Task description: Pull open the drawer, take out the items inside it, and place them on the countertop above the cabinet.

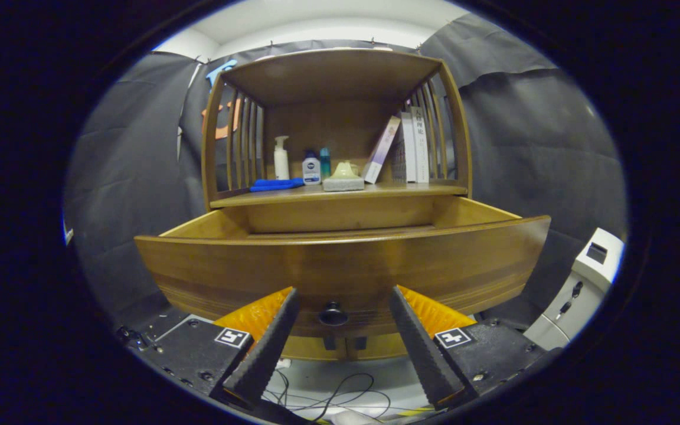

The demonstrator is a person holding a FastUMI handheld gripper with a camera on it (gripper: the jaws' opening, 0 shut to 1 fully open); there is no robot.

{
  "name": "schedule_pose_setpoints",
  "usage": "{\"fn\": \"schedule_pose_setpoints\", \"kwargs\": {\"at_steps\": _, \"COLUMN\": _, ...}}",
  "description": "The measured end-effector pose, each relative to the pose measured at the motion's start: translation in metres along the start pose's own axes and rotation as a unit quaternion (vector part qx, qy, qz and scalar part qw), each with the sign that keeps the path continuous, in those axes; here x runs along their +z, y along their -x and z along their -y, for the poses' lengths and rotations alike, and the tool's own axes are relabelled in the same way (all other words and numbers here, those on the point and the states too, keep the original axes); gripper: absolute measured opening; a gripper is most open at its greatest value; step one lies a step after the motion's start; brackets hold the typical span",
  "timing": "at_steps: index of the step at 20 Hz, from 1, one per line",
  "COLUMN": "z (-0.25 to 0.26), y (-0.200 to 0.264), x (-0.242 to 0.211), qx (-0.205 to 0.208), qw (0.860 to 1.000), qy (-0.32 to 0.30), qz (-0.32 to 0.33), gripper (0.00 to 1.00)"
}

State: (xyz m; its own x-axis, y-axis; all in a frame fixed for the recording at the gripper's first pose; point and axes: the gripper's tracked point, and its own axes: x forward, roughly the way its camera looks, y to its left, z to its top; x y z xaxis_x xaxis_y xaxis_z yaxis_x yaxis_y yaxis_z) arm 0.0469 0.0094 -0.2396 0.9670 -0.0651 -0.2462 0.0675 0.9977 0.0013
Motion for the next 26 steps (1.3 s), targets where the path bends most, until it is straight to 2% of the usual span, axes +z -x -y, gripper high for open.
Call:
{"fn": "schedule_pose_setpoints", "kwargs": {"at_steps": 10, "z": -0.006, "y": -0.011, "x": 0.002, "qx": 0.002, "qw": 1.0, "qy": 0.002, "qz": -0.001, "gripper": 0.99}}
{"fn": "schedule_pose_setpoints", "kwargs": {"at_steps": 14, "z": -0.008, "y": -0.022, "x": 0.006, "qx": 0.015, "qw": 1.0, "qy": -0.015, "qz": -0.008, "gripper": 0.99}}
{"fn": "schedule_pose_setpoints", "kwargs": {"at_steps": 26, "z": -0.013, "y": -0.095, "x": 0.031, "qx": 0.002, "qw": 1.0, "qy": -0.003, "qz": 0.008, "gripper": 0.99}}
